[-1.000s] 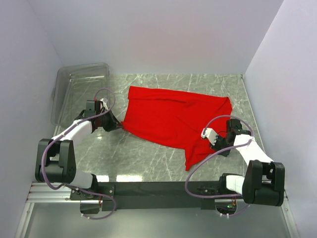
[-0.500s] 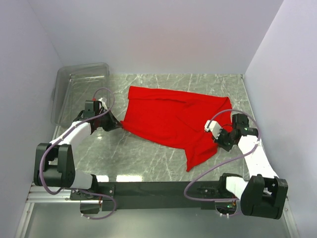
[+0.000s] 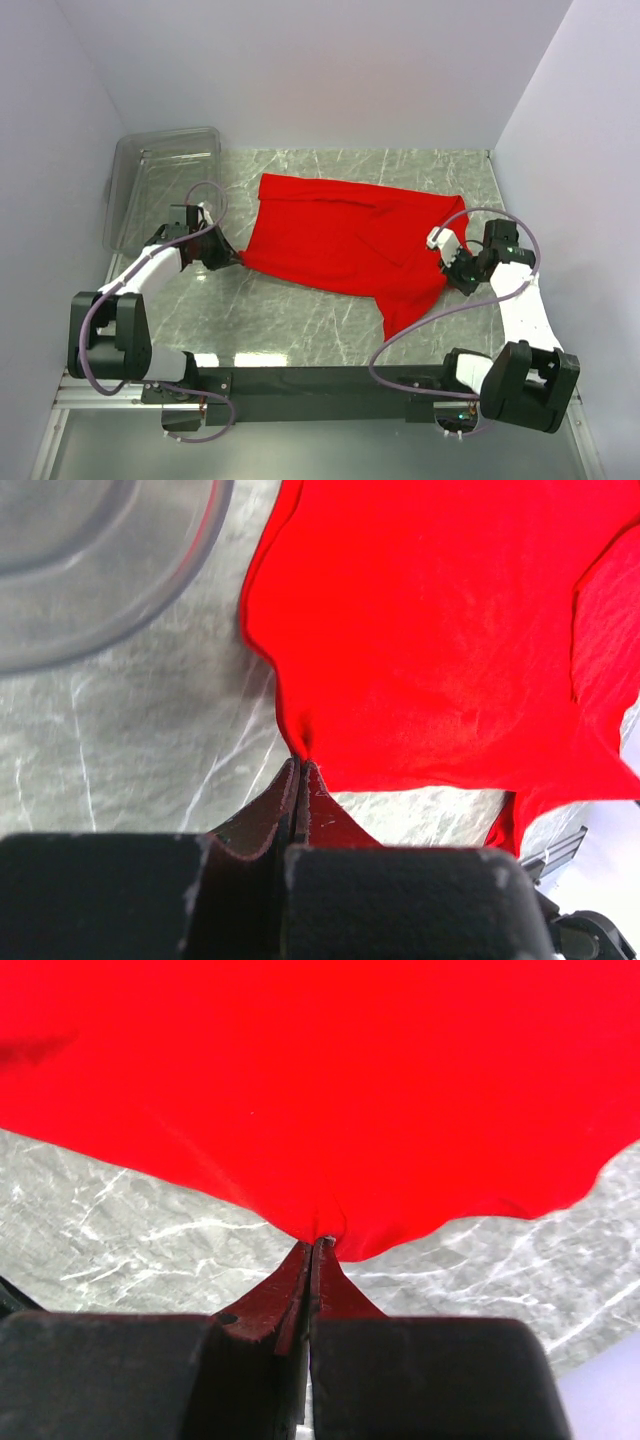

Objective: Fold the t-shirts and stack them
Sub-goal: Fold the T-shirt at the center of the board.

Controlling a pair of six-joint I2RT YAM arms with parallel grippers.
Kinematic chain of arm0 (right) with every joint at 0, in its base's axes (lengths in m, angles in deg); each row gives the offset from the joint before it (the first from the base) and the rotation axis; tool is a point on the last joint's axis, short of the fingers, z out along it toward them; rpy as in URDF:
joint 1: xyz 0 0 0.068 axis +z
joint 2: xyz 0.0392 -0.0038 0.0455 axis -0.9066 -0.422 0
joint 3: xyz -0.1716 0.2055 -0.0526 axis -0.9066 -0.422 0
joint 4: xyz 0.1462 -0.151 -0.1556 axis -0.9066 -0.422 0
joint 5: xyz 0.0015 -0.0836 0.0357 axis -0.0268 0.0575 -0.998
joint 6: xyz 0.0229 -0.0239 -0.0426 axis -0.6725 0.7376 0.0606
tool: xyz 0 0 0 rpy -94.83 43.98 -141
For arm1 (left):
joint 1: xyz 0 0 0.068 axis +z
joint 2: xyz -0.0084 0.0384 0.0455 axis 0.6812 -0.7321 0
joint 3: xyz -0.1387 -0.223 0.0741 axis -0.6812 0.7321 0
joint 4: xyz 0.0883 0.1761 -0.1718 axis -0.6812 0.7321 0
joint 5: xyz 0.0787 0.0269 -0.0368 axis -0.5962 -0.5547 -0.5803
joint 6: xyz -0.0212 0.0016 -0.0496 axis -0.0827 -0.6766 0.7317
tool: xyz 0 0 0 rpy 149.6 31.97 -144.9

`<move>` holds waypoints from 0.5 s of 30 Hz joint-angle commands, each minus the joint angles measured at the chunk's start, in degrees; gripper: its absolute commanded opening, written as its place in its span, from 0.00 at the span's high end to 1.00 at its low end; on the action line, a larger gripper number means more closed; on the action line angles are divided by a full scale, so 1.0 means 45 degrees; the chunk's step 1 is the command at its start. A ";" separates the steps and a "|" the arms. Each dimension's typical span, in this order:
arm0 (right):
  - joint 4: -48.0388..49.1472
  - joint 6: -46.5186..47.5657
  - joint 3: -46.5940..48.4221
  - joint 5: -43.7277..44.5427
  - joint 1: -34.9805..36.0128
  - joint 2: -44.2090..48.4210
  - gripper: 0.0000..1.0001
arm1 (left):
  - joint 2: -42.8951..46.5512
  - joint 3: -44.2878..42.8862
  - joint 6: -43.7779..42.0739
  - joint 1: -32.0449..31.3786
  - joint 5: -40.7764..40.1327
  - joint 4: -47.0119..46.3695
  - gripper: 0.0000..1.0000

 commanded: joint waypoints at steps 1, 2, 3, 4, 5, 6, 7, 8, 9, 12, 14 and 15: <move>-0.0451 0.0060 0.0811 -0.0677 -0.0335 -0.0271 1.00 | 0.0520 -0.0382 -0.0255 0.0102 0.0106 0.0871 0.99; -0.0472 0.0118 0.0851 -0.0718 -0.0375 -0.0331 1.00 | 0.0501 -0.0382 -0.0274 0.0121 0.0204 0.1029 0.99; -0.0588 0.0177 0.0871 -0.0757 -0.0395 -0.0370 1.00 | 0.0462 -0.0362 -0.0332 0.0141 0.0263 0.1224 0.99; -0.0628 0.0274 0.0851 -0.0815 -0.0395 -0.0428 1.00 | 0.0442 -0.0362 -0.0352 0.0141 0.0244 0.1458 0.99; -0.0648 0.0314 0.0832 -0.0874 -0.0395 -0.0429 1.00 | 0.0442 -0.0323 -0.0430 0.0160 0.0225 0.1576 0.99; -0.0609 0.0333 0.0774 -0.0893 -0.0414 -0.0448 1.00 | 0.0306 -0.0323 -0.0469 0.0161 0.0050 0.1655 0.99; -0.0590 0.0334 0.0715 -0.0932 -0.0434 -0.0448 1.00 | 0.0170 -0.0342 -0.0470 0.0219 -0.0029 0.1829 0.99; -0.0551 0.0353 0.0695 -0.0952 -0.0434 -0.0448 1.00 | -0.0006 -0.0381 -0.0450 0.0239 -0.0049 0.1928 0.99; -0.0512 0.0334 0.0656 -0.0972 -0.0434 -0.0429 1.00 | -0.0510 -0.0401 -0.0470 0.0258 -0.0068 0.2026 0.99; -0.0453 0.0372 0.0519 -0.1050 -0.0434 -0.0487 1.00 | -0.1546 -0.0596 -0.0470 0.0239 -0.0204 0.2358 0.99; -0.0414 0.0373 0.0519 -0.1128 -0.0473 -0.0448 1.00 | -0.1532 -0.0538 -0.0528 0.0239 -0.0497 0.2300 0.93; -0.0394 0.0411 0.0500 -0.1147 -0.0473 -0.0410 1.00 | -0.1357 -0.0480 -0.0606 0.0239 -0.0634 0.2281 0.80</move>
